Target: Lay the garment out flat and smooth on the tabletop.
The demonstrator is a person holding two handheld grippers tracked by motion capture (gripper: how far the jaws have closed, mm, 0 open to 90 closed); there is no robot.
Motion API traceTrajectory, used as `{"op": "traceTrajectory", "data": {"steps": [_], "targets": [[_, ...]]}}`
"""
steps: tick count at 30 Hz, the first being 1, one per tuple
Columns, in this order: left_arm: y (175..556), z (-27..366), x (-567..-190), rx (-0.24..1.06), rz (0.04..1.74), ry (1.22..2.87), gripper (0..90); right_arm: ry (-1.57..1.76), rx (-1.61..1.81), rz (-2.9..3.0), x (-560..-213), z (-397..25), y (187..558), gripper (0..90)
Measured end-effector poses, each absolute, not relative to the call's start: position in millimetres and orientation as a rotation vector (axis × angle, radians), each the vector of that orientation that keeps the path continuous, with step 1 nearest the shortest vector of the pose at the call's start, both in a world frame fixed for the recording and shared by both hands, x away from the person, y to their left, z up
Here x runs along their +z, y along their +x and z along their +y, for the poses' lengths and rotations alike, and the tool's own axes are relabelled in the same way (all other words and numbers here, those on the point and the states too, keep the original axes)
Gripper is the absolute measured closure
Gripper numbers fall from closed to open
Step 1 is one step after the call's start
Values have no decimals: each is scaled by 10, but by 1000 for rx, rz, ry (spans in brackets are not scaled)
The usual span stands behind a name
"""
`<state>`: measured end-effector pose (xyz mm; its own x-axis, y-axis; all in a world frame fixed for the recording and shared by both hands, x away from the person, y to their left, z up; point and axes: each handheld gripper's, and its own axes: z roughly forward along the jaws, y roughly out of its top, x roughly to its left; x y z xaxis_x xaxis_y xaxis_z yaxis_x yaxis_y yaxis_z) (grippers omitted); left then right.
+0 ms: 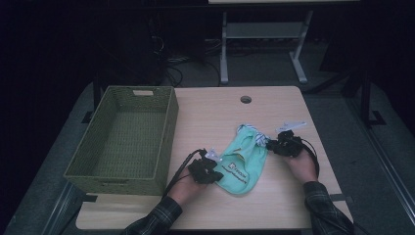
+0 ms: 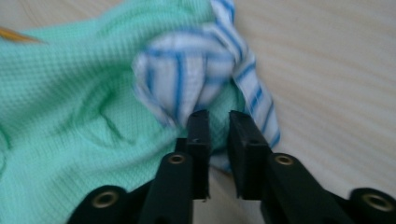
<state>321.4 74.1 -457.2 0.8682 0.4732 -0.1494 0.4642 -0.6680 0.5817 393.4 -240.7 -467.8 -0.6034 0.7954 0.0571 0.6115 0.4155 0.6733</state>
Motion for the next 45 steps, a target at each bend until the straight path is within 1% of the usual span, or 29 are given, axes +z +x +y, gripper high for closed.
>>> {"op": "traceTrajectory", "data": {"steps": [1, 3, 7, 10, 13, 18, 19, 20, 22, 27, 31, 39, 45], "targets": [[3214, 741, -4572, 20, 675, 2405, 894, 1235, 1002, 2398, -4694, -2422, 3924, 830], [3214, 742, -4572, 19, 676, 2405, 894, 1241, 1025, 2393, -4705, -2441, 3918, 864], [3216, 743, -4574, 21, 676, 2403, 895, 1230, 1026, 2388, -4703, -2430, 3913, 891], [3221, 752, -4572, 22, 666, 2412, 895, 1215, 1012, 2376, -4679, -2436, 3909, 896], [3204, 735, -4575, 24, 690, 2395, 895, 1223, 989, 2360, -4648, -2498, 3908, 898], [3216, 745, -4570, 24, 682, 2409, 894, 1272, 1001, 2348, -4706, -2621, 3902, 896], [3215, 741, -4568, 19, 688, 2406, 891, 1271, 1011, 2345, -4709, -2635, 3898, 890], [3214, 737, -4564, 15, 693, 2407, 869, 1280, 1029, 2333, -4708, -2633, 3886, 883], [3215, 729, -4538, 36, 691, 2419, 849, 1270, 1061, 2328, -4689, -2634, 3851, 861], [3264, 789, -4379, 59, 705, 2330, 876, 1242, 1088, 2327, -4615, -2614, 3736, 848], [3374, 782, -4281, 85, 720, 2297, 896, 1226, 1107, 2347, -4568, -2595, 3629, 896], [3740, 681, -4237, 147, 717, 2304, 896, 1170, 1191, 2394, -4491, -2509, 3386, 898], [3987, 527, -4342, 136, 709, 2308, 896, 1127, 1185, 2449, -4521, -2367, 3281, 897]]}}
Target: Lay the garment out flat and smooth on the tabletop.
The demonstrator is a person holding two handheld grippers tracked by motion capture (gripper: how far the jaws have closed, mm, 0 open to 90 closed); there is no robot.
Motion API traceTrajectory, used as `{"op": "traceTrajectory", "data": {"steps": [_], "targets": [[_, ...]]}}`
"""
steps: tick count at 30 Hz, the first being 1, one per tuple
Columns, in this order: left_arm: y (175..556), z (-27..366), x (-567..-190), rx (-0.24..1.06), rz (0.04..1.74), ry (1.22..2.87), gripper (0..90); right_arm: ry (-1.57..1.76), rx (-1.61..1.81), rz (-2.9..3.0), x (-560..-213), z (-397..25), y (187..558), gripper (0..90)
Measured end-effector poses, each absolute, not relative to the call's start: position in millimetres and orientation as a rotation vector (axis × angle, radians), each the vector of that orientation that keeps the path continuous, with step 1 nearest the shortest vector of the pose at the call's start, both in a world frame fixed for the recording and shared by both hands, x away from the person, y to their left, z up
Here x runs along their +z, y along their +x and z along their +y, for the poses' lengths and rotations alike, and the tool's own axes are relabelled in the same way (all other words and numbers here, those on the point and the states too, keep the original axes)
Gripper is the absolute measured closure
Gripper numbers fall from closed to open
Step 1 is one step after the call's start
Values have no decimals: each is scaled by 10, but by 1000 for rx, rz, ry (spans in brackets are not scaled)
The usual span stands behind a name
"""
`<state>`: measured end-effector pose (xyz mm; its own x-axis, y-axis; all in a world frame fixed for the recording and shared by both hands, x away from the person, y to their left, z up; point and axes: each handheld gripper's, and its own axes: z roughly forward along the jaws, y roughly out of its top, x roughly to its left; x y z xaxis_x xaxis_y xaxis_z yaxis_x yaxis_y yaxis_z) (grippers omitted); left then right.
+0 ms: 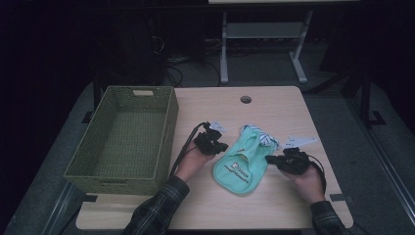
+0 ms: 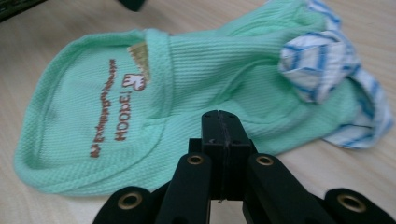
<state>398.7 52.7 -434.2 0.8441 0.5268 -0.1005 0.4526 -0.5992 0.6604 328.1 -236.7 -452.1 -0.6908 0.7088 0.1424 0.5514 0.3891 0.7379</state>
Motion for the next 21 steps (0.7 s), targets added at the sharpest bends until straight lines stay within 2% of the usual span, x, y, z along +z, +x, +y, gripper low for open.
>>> {"op": "traceTrajectory", "data": {"steps": [10, 21], "targets": [[3983, 272, -4582, 100, 656, 2359, 895, 1079, 1139, 2555, -4615, -2125, 3167, 898], [3955, 295, -4589, 174, 662, 2401, 896, 1071, 1054, 2591, -4666, -2086, 3147, 898]]}}
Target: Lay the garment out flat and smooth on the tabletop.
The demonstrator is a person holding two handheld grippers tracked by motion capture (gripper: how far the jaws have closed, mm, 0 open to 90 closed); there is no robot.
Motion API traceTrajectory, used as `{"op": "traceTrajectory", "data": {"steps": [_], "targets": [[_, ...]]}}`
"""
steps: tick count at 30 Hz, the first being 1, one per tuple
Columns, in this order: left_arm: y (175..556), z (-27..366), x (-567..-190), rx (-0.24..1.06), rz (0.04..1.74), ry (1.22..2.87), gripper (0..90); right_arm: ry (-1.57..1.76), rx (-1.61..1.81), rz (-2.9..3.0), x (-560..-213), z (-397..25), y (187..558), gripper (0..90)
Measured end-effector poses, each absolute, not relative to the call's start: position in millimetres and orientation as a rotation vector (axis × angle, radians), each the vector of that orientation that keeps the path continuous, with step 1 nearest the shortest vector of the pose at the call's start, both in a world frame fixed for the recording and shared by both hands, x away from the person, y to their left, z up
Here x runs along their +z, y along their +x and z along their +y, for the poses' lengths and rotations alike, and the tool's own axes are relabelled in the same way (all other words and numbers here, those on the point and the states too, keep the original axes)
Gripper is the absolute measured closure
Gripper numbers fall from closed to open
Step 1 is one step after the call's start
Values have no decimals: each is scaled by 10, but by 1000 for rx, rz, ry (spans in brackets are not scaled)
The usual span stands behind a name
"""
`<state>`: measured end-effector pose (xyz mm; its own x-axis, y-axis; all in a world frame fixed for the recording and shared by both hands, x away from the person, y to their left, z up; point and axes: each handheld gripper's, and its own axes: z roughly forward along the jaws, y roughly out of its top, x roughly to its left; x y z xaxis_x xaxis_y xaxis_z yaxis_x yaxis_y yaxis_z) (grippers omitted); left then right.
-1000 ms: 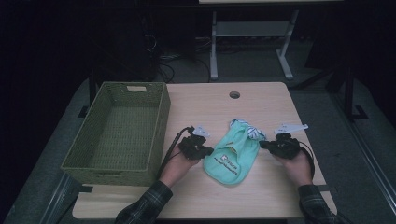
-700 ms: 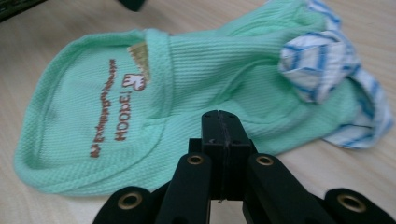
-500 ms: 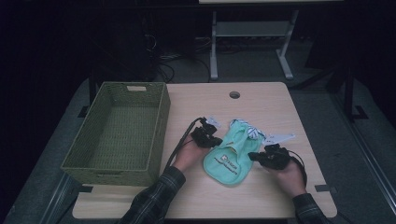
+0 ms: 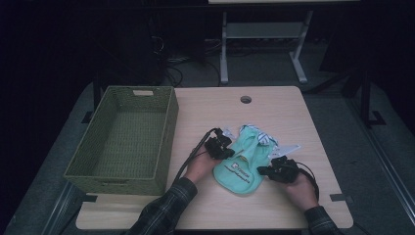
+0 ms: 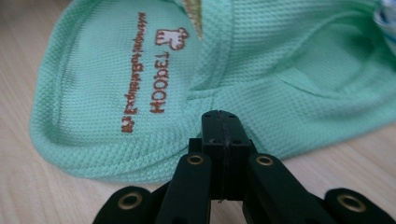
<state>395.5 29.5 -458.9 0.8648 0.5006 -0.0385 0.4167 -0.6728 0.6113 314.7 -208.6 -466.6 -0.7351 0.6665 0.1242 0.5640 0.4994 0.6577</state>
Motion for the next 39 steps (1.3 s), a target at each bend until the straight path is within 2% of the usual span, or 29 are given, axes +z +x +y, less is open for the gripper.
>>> {"op": "traceTrajectory", "data": {"steps": [9, 28, 39], "targets": [[3916, 455, -4558, 227, 710, 2434, 896, 1113, 1015, 2555, -4658, -2270, 3162, 899], [3466, 535, -4538, 110, 641, 2466, 896, 1113, 1021, 2543, -4665, -2336, 3187, 897], [3224, 614, -4534, 58, 624, 2465, 896, 1051, 1027, 2595, -4659, -2242, 3067, 897]]}}
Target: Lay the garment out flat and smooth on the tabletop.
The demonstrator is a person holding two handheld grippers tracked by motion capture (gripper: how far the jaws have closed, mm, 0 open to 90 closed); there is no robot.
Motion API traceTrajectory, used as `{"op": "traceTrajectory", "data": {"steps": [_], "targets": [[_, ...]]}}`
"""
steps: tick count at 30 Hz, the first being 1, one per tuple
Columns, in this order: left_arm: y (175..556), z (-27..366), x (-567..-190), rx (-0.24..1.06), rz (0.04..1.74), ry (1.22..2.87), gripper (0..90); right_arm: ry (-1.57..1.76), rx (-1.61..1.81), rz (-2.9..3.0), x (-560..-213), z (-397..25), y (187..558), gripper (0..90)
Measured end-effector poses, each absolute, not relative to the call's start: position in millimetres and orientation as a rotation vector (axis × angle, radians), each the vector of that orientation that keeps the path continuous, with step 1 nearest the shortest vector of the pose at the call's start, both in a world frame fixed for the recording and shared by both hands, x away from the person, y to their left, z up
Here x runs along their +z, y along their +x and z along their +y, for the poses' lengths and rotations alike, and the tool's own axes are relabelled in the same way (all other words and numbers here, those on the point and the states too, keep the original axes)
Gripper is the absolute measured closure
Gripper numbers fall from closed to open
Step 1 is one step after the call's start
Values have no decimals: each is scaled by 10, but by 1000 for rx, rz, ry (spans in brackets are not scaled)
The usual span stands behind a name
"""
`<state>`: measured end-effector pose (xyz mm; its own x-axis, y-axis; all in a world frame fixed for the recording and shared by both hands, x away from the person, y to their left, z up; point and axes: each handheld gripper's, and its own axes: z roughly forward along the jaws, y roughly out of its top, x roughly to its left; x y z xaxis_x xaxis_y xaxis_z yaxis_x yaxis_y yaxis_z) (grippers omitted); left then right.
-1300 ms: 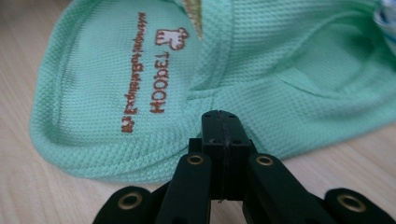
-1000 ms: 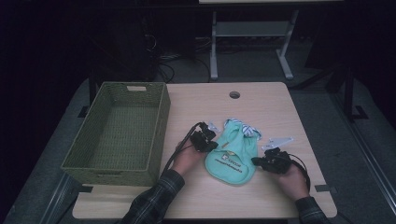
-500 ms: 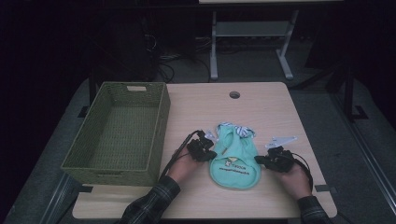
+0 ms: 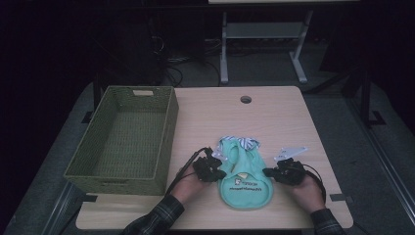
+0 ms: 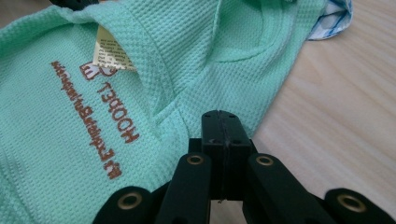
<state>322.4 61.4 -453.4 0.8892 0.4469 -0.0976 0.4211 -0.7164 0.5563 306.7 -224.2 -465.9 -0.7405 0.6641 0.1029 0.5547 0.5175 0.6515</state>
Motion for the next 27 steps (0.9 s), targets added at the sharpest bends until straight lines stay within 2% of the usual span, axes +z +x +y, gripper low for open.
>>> {"op": "traceTrajectory", "data": {"steps": [6, 21, 24, 27], "targets": [[3095, 595, -4524, 35, 593, 2484, 896, 1037, 1028, 2601, -4658, -2228, 3009, 897], [2941, 439, -4522, -38, 542, 2465, 892, 1059, 1028, 2551, -4672, -2275, 3160, 896], [2983, 478, -4488, -39, 563, 2441, 877, 1061, 1017, 2550, -4665, -2266, 3151, 877], [3044, 531, -4444, -39, 569, 2432, 822, 1055, 1033, 2541, -4651, -2258, 3144, 853]]}}
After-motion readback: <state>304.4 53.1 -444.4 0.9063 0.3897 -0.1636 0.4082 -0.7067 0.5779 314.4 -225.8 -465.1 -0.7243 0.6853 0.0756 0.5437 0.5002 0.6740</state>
